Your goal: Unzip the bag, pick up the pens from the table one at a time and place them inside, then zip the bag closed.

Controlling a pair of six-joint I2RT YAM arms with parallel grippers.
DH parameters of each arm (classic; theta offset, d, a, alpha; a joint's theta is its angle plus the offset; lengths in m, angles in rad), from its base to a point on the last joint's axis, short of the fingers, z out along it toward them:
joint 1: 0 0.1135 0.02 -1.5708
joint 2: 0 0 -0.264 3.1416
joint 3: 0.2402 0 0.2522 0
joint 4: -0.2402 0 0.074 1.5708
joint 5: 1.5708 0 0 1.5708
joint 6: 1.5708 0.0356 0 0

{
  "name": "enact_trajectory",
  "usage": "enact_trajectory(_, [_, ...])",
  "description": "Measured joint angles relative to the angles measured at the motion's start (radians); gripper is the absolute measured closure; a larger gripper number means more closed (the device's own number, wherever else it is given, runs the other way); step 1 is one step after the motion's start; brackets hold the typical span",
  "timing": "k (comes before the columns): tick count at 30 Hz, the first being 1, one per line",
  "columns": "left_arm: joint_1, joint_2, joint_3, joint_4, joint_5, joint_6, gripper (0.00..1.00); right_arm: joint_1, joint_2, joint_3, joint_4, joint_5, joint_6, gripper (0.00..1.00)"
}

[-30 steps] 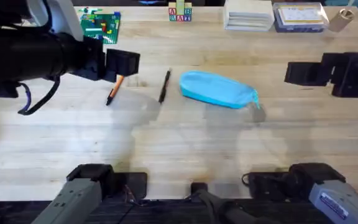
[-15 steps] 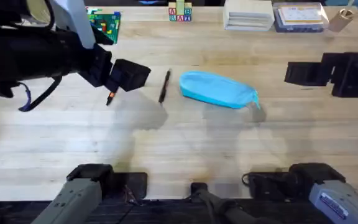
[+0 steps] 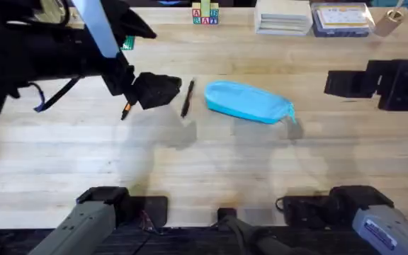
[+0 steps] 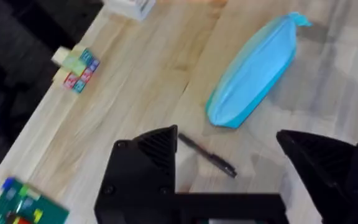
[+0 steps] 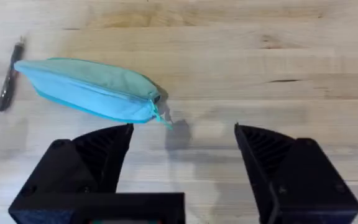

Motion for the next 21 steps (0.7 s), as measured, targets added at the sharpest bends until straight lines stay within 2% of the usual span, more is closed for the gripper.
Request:
enact_trajectory(6, [0.0,0.121,0.0,0.002,0.157,0.155,0.009,0.0,0.0,0.0,0.0,0.0,0.0,0.003])
enact_trajectory(9, [0.0,0.18,0.0,0.026,0.217,0.202,0.01,0.0,0.0,0.0,0.0,0.0,0.0,0.003])
enact_trajectory(14, [0.0,0.276,0.0,0.115,0.313,0.239,0.01,0.0,0.0,0.0,0.0,0.0,0.0,0.003])
enact_trajectory(21, [0.0,0.385,0.0,0.214,0.426,0.255,0.01,0.0,0.0,0.0,0.0,0.0,0.0,0.003])
